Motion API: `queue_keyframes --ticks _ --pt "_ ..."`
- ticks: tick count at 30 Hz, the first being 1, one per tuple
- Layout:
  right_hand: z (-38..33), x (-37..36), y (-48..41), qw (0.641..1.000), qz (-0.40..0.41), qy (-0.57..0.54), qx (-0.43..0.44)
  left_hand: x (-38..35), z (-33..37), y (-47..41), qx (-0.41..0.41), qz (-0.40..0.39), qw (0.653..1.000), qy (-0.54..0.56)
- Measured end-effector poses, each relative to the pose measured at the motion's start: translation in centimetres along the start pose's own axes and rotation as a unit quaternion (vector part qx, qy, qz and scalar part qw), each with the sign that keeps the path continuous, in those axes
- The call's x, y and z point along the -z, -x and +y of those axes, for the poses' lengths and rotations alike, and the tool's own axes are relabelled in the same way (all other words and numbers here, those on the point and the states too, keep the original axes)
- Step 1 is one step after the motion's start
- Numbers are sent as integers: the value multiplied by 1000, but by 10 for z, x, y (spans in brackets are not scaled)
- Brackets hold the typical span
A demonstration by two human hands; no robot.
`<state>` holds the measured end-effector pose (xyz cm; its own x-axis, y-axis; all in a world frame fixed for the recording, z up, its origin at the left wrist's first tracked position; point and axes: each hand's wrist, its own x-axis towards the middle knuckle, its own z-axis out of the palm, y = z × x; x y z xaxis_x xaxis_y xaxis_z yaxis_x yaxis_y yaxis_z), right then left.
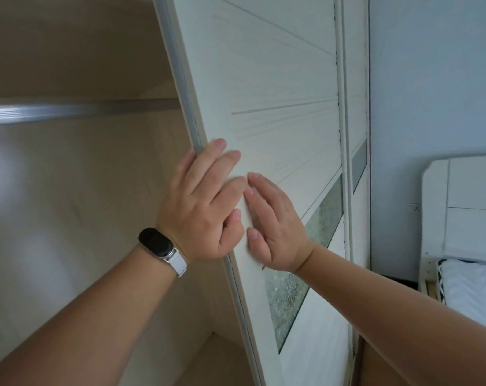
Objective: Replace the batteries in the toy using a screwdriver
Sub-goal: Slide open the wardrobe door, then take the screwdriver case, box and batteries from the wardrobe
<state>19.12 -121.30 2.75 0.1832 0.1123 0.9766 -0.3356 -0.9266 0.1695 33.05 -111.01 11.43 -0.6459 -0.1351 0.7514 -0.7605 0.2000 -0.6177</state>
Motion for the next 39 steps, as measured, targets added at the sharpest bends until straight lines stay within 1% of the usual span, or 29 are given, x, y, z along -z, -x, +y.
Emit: queue_keyframes --ticks 5,8,11,13,15,19,23,27,31,34,36,39 --pt "-5 21 -1 998 -57 32 -19 -2 10 0 23 -8 1000 20" --pt "-13 37 -1 994 -89 53 -46 1 16 5 32 -12 996 77" --pt "-27 49 1 990 -104 68 -60 13 22 19 33 -6 991 133" --pt "-39 56 4 989 -111 77 -62 25 26 33 48 -3 987 152" --pt "-52 62 6 986 -128 86 -62 39 29 49 74 -12 986 148" --pt "-88 69 12 980 -174 95 -28 66 26 96 140 -81 980 111" --pt "-127 62 26 966 -250 69 7 94 36 159 193 -156 963 107" --pt "-159 40 53 940 -339 45 2 126 58 224 253 -249 928 113" --pt "-190 15 84 913 -407 22 -16 156 83 286 321 -326 882 110" --pt "-214 -4 107 883 -468 9 -33 181 100 325 366 -379 843 105" --pt "-230 -16 123 862 -505 7 -35 199 113 348 402 -404 815 103" --pt "-255 -34 146 845 -533 -13 -45 226 133 375 465 -416 775 99"
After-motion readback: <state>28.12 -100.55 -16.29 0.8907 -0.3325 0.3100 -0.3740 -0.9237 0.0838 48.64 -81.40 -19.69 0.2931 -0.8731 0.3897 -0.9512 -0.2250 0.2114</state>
